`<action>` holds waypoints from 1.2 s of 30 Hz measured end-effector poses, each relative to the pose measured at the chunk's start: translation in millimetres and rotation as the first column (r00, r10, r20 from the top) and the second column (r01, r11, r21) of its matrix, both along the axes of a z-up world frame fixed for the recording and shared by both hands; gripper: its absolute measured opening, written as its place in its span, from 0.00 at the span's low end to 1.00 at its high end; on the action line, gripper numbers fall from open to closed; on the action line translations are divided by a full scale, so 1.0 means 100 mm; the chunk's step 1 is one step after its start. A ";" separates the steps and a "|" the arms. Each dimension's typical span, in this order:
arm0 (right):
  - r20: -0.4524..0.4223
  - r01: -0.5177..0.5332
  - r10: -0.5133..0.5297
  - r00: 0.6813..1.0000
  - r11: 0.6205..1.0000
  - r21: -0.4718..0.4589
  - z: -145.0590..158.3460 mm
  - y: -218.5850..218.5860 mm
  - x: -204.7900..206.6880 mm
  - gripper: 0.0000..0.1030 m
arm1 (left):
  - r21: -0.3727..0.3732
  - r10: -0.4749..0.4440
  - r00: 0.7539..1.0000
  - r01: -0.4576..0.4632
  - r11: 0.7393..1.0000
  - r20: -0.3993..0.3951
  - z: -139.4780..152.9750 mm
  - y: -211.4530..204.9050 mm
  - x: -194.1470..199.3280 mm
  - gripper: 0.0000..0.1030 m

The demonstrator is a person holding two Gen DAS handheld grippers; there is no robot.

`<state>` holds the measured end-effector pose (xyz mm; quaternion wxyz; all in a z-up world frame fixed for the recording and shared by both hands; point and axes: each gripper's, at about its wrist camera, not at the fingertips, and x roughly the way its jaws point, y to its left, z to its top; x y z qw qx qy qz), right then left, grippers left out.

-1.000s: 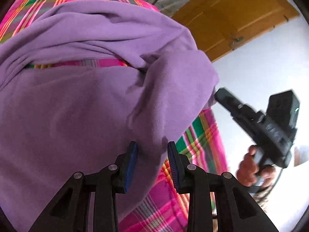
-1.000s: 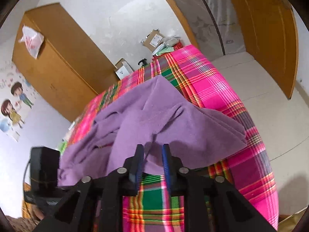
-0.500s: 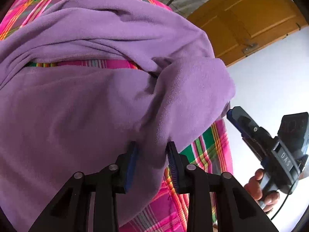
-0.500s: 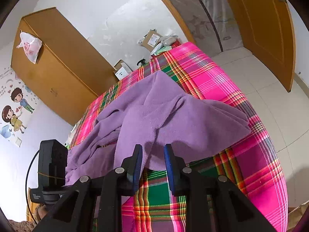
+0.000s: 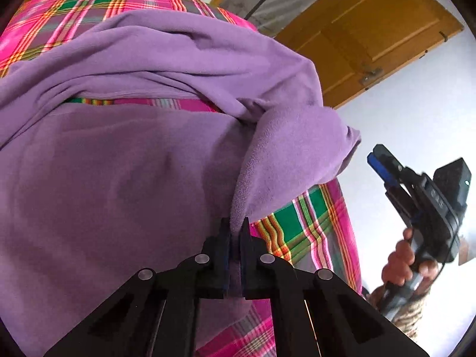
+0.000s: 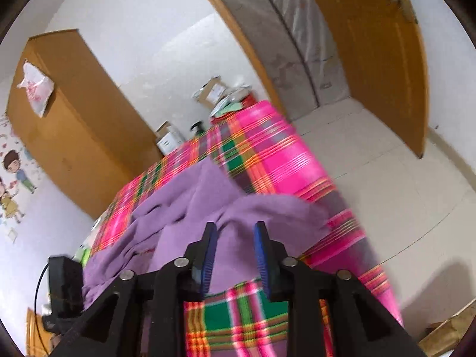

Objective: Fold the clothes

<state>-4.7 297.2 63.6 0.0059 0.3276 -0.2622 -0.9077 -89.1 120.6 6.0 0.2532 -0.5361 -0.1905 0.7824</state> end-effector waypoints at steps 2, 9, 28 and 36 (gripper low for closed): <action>-0.002 0.029 -0.029 1.000 0.999 -0.016 0.01 0.08 -0.02 0.33 | 0.009 0.004 1.000 -0.004 1.000 -0.008 0.07 -0.15 0.03 0.05; 0.086 -0.046 0.048 0.995 0.998 -0.031 -0.19 0.05 -0.14 0.33 | -0.005 0.002 1.000 -0.002 1.000 -0.016 0.08 -0.27 0.11 0.05; 0.174 -0.263 0.242 0.955 0.959 0.109 -0.08 -0.56 -0.58 0.49 | -0.013 -0.035 0.999 0.035 0.999 -0.029 0.04 -0.43 0.29 0.05; 0.226 -0.246 0.207 0.952 0.957 0.157 -0.18 -0.60 -0.78 0.27 | -0.013 -0.076 0.996 0.075 0.997 -0.047 0.03 -0.41 0.28 0.05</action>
